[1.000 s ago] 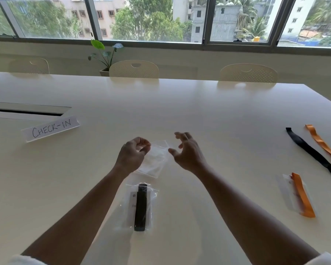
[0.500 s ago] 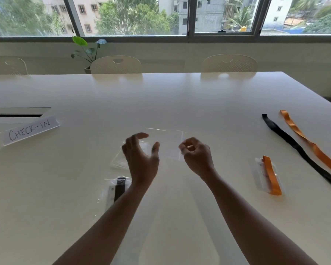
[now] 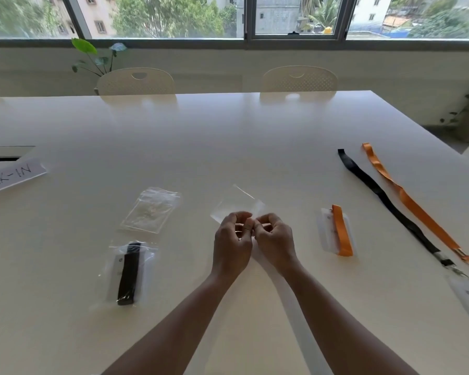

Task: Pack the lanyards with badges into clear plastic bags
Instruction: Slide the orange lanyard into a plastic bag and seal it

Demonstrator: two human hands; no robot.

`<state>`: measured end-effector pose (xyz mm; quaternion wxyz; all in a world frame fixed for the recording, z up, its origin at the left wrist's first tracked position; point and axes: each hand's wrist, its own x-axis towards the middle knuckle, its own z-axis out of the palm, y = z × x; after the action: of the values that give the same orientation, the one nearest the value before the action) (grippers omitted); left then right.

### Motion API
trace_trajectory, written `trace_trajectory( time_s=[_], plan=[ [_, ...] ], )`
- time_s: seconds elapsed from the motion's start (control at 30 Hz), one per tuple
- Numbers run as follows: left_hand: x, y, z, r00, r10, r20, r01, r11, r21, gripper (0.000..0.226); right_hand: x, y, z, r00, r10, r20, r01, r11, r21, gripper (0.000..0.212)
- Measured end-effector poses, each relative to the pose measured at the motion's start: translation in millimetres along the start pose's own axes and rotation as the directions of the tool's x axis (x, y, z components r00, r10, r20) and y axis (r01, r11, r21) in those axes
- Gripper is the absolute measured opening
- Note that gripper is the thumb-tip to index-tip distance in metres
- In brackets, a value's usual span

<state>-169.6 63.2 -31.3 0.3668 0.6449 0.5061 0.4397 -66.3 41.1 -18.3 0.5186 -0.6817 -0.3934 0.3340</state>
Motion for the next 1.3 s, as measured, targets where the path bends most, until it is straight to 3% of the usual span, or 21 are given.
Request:
trace_trajectory(
  time_s=[0.37, 0.97, 1.3],
  plan=[
    [-1, -6, 7, 1.000, 0.019, 0.004, -0.019, 0.999, 0.039, 0.019, -3, 10, -3, 0.996, -0.085, -0.013, 0.085, 0.994, 0.066, 0.025],
    [-2, -10, 8, 1.000, 0.015, -0.026, -0.012, 0.996, 0.087, 0.023, 0, 20, -4, 0.983, -0.181, -0.036, 0.182, 0.982, 0.042, 0.018],
    [-6, -2, 4, 0.998, -0.024, -0.061, 0.027, 0.998, 0.055, 0.009, -1, 18, -4, 0.983, -0.177, -0.049, 0.177, 0.984, -0.012, 0.016]
  ],
)
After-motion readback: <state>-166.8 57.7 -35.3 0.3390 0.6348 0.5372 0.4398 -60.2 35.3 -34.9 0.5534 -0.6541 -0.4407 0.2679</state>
